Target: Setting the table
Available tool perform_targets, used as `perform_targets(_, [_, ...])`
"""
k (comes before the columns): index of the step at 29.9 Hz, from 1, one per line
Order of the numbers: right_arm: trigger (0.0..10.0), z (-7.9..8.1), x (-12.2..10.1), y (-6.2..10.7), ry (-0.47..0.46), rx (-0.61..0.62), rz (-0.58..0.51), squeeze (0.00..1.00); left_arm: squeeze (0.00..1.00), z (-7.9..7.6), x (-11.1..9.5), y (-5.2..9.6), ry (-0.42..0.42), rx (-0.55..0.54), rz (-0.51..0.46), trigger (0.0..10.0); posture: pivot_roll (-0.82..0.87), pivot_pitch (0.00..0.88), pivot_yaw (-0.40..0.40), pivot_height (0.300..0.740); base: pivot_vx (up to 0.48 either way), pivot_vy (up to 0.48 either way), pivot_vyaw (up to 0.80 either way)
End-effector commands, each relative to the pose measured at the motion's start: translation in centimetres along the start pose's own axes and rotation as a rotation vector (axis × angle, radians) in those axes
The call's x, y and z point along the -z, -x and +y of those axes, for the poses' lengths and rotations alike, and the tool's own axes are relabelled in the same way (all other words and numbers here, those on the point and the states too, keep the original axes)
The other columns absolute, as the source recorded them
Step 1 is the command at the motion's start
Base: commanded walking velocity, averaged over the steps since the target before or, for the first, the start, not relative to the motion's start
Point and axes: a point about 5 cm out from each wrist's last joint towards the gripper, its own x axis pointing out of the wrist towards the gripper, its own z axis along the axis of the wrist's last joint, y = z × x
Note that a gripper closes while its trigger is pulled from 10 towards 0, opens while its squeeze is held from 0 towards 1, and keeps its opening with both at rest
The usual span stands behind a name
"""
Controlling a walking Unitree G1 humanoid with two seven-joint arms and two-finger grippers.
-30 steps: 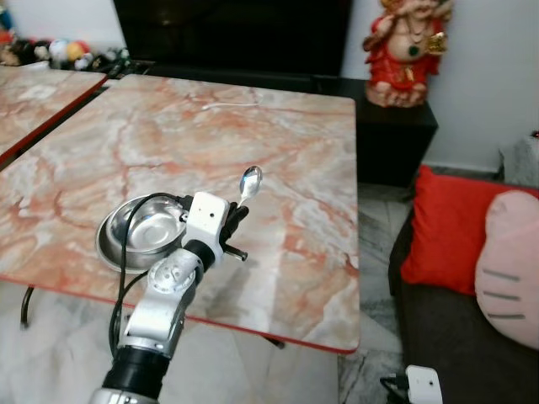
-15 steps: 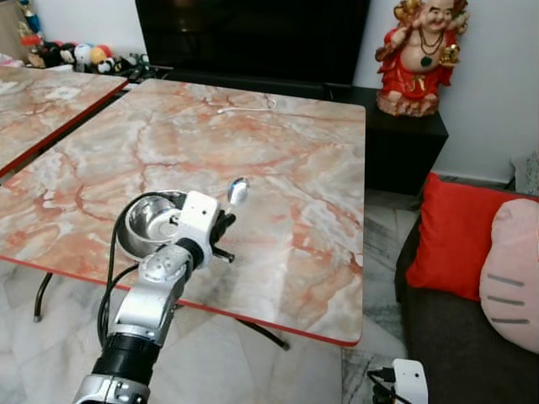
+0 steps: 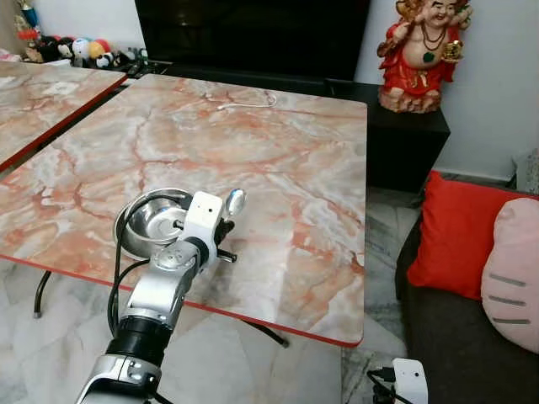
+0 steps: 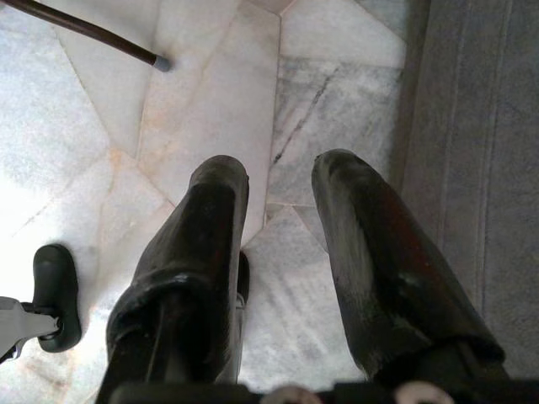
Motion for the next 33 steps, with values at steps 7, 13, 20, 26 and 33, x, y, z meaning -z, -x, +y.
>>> perform_targets(7, [10.0,-0.2,0.1,0.0,0.005,0.001,0.008,0.0,0.0,-0.1,0.3,-0.7,0.011,-0.022,0.034,10.0,0.09,0.0,-0.047,0.74,0.0,0.0,0.0])
perform_targets(13, [10.0,-0.2,0.1,0.0,0.003,0.001,0.007,0.0,0.0,-0.2,0.3,-1.3,-0.012,-0.039,0.052,10.0,0.09,0.0,-0.046,0.74,0.0,0.0,0.0])
perform_targets(20, [10.0,-0.2,0.1,0.0,0.002,0.002,0.008,0.0,0.0,-0.3,0.0,-1.9,-0.008,-0.048,0.045,10.0,0.09,0.0,-0.046,0.74,0.0,0.0,0.0])
perform_targets(26, [10.0,-0.2,0.1,0.0,0.002,0.004,0.008,0.0,0.0,-0.2,-0.1,-2.2,-0.005,-0.054,0.047,10.0,0.09,0.0,-0.045,0.74,0.0,0.0,0.0])
perform_targets(33, [10.0,-0.2,0.1,0.0,0.002,0.004,0.009,0.0,0.0,-0.1,0.3,-2.5,0.0,-0.056,0.057,10.0,0.09,0.0,-0.046,0.74,0.0,0.0,0.0])
